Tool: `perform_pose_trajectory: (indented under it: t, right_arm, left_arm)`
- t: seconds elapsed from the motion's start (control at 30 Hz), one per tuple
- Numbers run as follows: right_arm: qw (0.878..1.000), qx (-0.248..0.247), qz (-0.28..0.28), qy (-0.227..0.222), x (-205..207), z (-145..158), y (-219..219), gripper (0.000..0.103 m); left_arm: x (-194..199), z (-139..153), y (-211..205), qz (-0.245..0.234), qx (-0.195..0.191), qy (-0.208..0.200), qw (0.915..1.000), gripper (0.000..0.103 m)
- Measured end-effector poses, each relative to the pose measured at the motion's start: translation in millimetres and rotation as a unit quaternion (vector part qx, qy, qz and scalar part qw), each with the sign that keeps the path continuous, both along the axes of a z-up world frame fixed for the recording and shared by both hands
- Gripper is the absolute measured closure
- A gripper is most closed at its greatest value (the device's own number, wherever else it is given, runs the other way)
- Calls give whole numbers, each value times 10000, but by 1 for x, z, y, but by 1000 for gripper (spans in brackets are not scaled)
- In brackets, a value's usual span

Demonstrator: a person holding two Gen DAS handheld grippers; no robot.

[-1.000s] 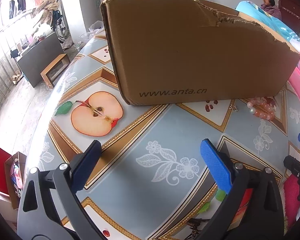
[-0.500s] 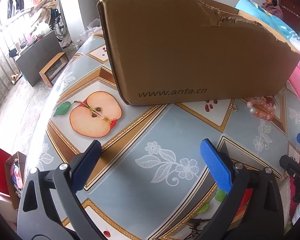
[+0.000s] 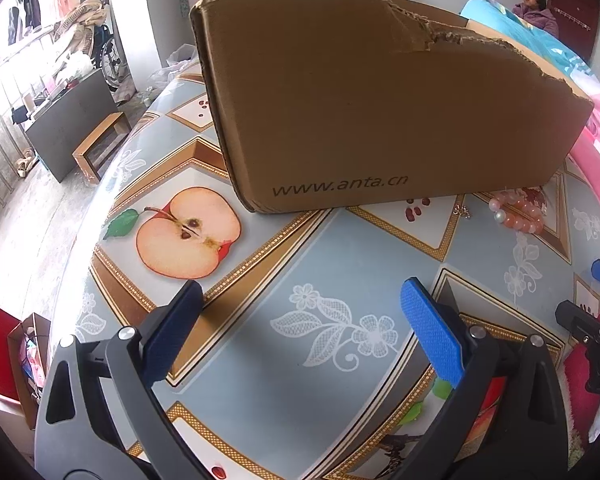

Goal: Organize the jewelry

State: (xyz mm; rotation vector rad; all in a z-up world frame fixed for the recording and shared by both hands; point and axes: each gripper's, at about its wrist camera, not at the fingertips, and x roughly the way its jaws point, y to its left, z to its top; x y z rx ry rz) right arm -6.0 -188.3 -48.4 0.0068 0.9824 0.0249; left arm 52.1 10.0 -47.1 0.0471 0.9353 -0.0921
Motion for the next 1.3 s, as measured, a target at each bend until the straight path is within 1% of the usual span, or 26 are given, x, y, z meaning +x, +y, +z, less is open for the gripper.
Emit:
perform_pose_trajectory:
  t: [0.3,0.4,0.5,0.77,0.9,0.97,1.13,1.23,1.3]
  right_arm:
    - [9998,-29,-128,140,3,-1,1,6]
    - [9998,-36,-135,141,3,-1,1,6]
    - [9998,-16,-103,150,1,-1,1,6]
    - [9999,-84,63,51,-7,2,4,6]
    - [9995,136,71,-271,-17,16,5,6]
    - [9983,373,133,-430,-21,25,5,6]
    - [9921,795,548,-800,-23,45,18,7]
    - [9879,928,753,-990,-20,54,26,15]
    - [9868,946,790,-1050,-17,56,31,21]
  left_arm:
    - [2,0,1,160,1,128,9998,7]
    - [1,-1,1,216,7,105,9997,7]
    - [-1,-1,0,193,31,58,9998,7]
    - [2,-1,-2,81,41,124,9999,7]
    - [0,-1,-2,35,54,13,10000,7]
    - [-2,-1,-1,37,31,-25,10000,7]
    - [-8,-2,1,-51,-8,-209,9998,7]
    - [-10,-2,2,-245,-25,-318,9992,7]
    - [-13,1,1,-372,-135,-398,9984,8]
